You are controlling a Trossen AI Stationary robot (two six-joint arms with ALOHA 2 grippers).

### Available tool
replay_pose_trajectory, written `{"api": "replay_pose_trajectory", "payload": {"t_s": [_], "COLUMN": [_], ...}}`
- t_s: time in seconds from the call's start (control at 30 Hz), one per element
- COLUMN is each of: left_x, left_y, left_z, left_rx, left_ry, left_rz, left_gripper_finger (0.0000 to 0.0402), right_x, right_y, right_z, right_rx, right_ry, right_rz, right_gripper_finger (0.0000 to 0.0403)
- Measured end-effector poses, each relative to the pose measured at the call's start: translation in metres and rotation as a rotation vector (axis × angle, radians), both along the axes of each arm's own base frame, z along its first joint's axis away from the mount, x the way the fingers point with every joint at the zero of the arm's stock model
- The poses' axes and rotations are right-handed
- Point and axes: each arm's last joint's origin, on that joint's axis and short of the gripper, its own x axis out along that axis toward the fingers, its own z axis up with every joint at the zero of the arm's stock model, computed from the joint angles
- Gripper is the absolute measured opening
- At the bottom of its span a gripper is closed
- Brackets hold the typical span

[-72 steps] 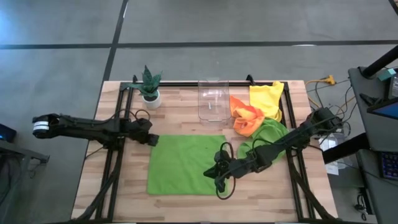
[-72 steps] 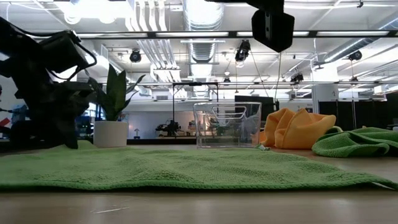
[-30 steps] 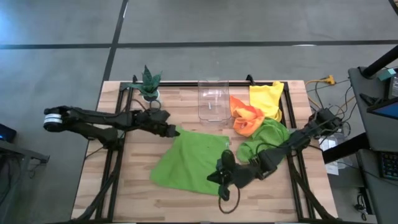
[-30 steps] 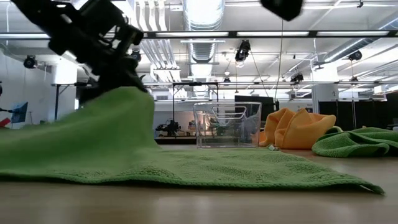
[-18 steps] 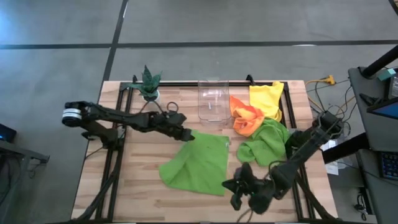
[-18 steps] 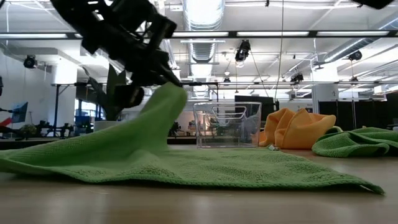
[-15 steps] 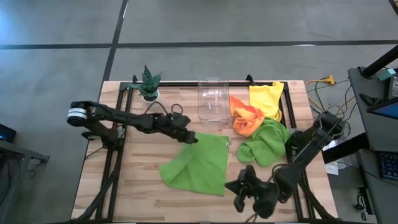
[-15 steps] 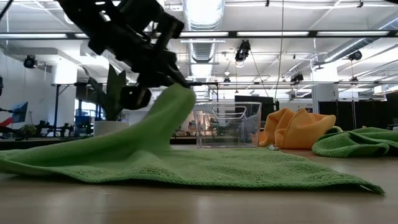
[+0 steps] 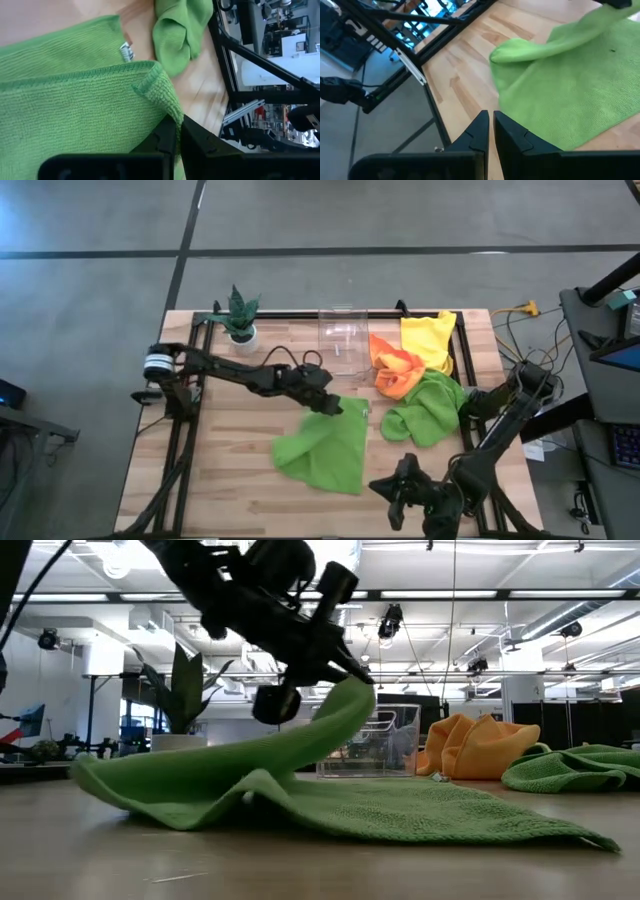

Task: Fold microfiber towels
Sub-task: Fold the top green towel

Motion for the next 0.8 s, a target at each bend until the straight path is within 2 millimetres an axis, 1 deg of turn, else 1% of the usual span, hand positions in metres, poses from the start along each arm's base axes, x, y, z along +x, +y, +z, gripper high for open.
{"api": "replay_pose_trajectory", "payload": {"t_s": [0.13, 0.37, 0.57, 0.7, 0.8], "left_x": [0.014, 0.03, 0.044, 0.056, 0.062], "left_y": [0.0, 0.001, 0.003, 0.004, 0.006], "left_z": [-0.004, -0.02, -0.022, -0.018, -0.022], "left_rx": [-0.006, -0.009, -0.008, -0.005, 0.007], "left_ry": [0.004, 0.037, 0.025, 0.001, 0.0], "left_rz": [0.0, 0.001, 0.005, 0.009, 0.03], "left_gripper_finger": [0.0001, 0.0001, 0.0001, 0.0001, 0.0001], "right_x": [-0.004, -0.008, -0.008, -0.008, -0.008], "right_y": [0.003, 0.007, 0.007, 0.007, 0.007], "right_z": [0.0, 0.0, 0.0, 0.001, 0.001], "right_rx": [0.021, 0.046, 0.054, 0.055, 0.058], "right_ry": [-0.007, -0.012, -0.014, -0.014, -0.015], "right_rz": [0.0, 0.004, 0.001, 0.001, -0.001], "right_gripper_finger": [0.0022, 0.0022, 0.0022, 0.0022, 0.0022]}}
